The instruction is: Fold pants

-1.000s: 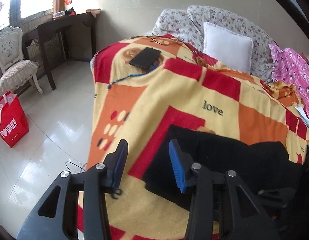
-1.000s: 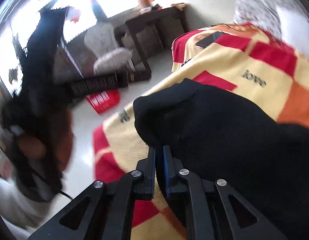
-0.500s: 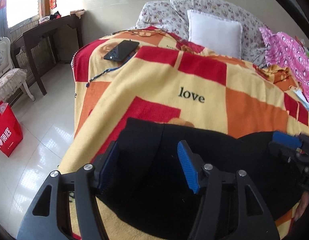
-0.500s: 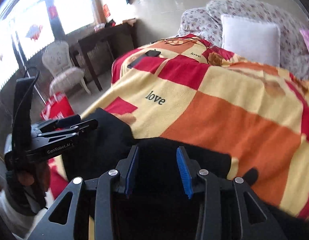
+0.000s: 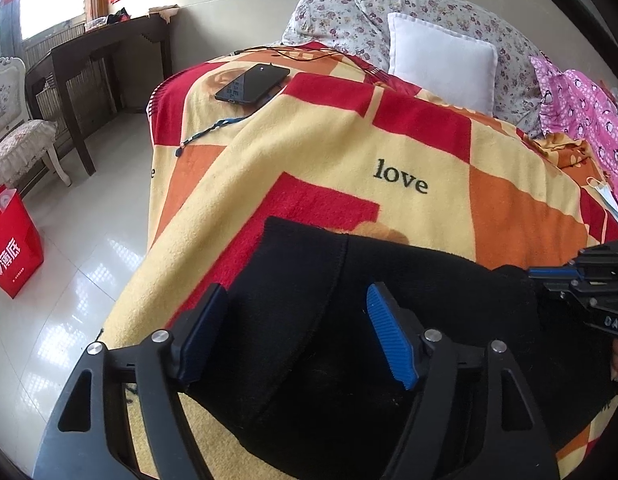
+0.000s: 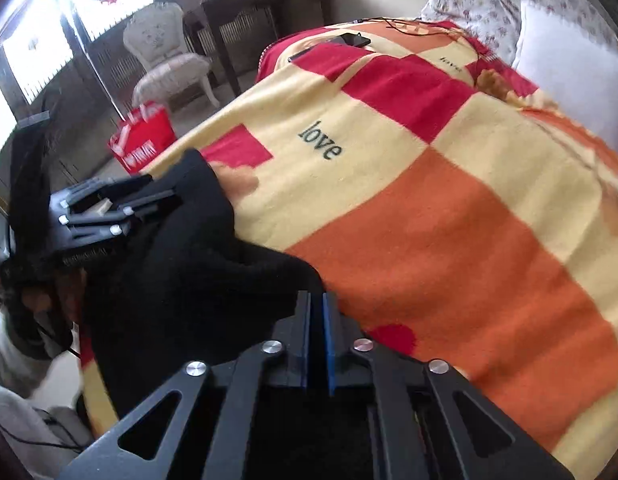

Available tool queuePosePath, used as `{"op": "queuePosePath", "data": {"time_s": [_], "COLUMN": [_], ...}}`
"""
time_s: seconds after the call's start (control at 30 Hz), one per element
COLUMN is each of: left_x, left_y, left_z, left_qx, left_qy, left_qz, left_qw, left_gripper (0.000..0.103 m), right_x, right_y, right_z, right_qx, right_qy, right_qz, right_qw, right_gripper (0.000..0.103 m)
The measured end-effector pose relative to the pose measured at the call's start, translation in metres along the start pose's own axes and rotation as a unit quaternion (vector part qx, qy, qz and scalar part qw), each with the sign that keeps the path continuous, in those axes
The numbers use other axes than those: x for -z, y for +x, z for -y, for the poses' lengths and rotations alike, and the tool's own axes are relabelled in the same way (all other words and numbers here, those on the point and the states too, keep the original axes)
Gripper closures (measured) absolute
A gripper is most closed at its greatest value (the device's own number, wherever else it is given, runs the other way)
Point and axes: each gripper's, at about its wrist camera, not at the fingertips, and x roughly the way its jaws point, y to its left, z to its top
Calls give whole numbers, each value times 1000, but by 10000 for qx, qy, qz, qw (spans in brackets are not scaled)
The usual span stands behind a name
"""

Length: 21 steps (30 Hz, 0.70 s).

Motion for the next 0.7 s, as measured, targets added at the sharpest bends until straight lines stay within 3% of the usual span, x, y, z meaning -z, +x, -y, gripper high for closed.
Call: {"op": "queuePosePath", "data": {"time_s": [0.27, 0.53, 0.7], "left_x": [0, -3, -7], "left_y": [4, -13, -33], "left_z": [3, 6, 15], "left_qx": [-109, -62, 26], "left_qy": [-65, -10, 43], "left_qz": [-11, 54, 267], "left_qw": [9999, 10000, 9996], "left_gripper": [30, 30, 30], "right_x": [7, 28, 57], "right_y": [0, -61, -88], "right_z": [-7, -13, -27], "right_qx": [733, 850, 817], "right_qy": [238, 924, 1013], "right_qz": [315, 1047, 1201], "right_qw": [9965, 9866, 9842], "right_gripper": [96, 74, 71]}}
